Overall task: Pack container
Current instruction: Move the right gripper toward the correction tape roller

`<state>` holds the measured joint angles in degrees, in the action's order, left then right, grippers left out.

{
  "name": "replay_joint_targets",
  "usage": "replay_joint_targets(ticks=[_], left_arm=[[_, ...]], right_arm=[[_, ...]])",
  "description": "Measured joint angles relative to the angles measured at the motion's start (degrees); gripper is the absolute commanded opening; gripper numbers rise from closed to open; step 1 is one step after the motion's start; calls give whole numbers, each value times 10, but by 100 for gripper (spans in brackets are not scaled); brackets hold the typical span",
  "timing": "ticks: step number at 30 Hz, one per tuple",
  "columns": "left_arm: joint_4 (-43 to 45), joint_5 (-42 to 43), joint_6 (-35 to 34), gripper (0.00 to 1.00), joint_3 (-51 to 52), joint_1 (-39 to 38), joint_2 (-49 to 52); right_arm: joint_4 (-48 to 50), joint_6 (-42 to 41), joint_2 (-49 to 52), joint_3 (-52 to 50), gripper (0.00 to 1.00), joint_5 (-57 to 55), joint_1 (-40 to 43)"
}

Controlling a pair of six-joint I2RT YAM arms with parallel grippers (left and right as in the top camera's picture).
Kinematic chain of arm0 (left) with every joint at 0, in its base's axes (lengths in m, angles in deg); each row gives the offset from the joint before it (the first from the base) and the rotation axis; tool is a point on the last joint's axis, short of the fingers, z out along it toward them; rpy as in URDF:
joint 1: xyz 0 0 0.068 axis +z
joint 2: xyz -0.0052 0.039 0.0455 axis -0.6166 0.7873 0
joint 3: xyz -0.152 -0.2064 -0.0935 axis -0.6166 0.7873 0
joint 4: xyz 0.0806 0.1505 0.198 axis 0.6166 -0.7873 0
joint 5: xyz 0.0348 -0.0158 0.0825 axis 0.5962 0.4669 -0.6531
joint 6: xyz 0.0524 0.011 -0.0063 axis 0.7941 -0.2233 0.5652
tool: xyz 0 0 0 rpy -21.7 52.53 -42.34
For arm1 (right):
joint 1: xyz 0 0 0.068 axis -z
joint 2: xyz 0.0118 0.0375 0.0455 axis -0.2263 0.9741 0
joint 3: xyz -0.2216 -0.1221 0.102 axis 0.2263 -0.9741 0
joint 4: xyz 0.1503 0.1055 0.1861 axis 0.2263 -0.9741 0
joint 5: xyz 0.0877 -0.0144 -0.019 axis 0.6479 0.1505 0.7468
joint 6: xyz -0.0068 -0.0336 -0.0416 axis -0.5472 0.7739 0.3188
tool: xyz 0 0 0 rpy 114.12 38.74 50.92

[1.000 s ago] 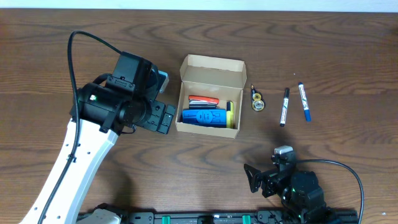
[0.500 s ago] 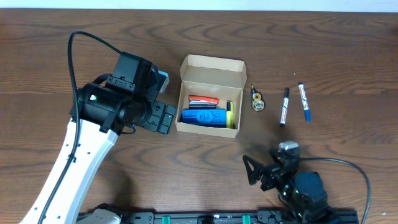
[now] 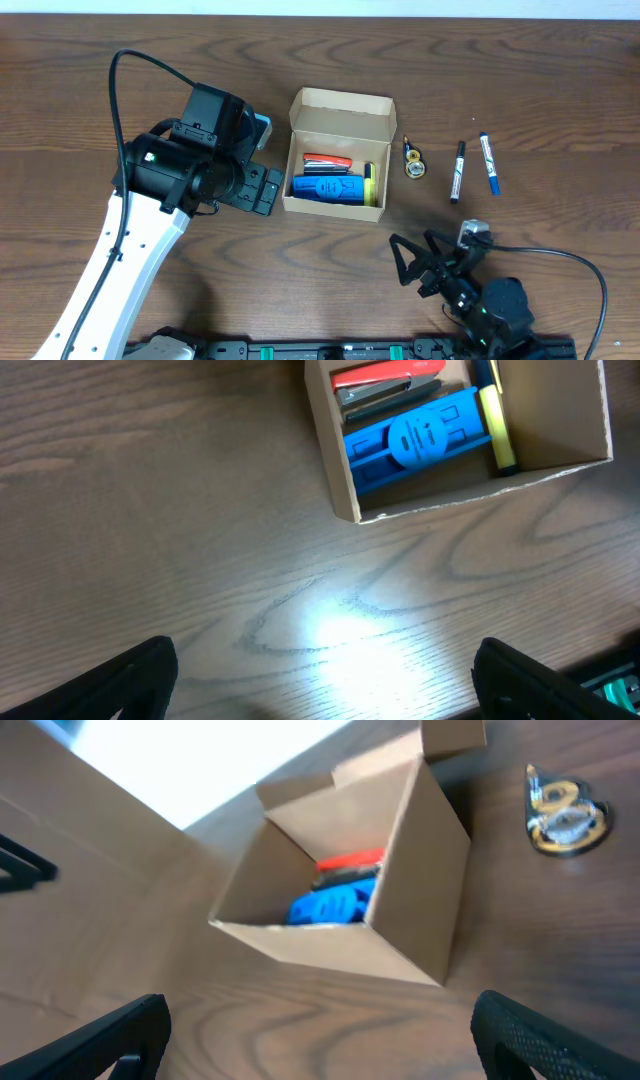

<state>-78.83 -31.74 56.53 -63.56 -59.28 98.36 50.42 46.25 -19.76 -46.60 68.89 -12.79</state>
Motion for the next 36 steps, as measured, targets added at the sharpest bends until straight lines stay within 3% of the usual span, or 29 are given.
replay_joint_targets(ticks=[7, 25, 36], left_arm=[[0, 2, 0, 95, 0, 0, 0], [0, 2, 0, 95, 1, 0, 0], [0, 2, 0, 95, 1, 0, 0]], right_arm=[[-24, 78, 171, 49, 99, 11, 18], [-77, 310, 641, 416, 99, -40, 125], [-14, 397, 845, 445, 99, -116, 145]])
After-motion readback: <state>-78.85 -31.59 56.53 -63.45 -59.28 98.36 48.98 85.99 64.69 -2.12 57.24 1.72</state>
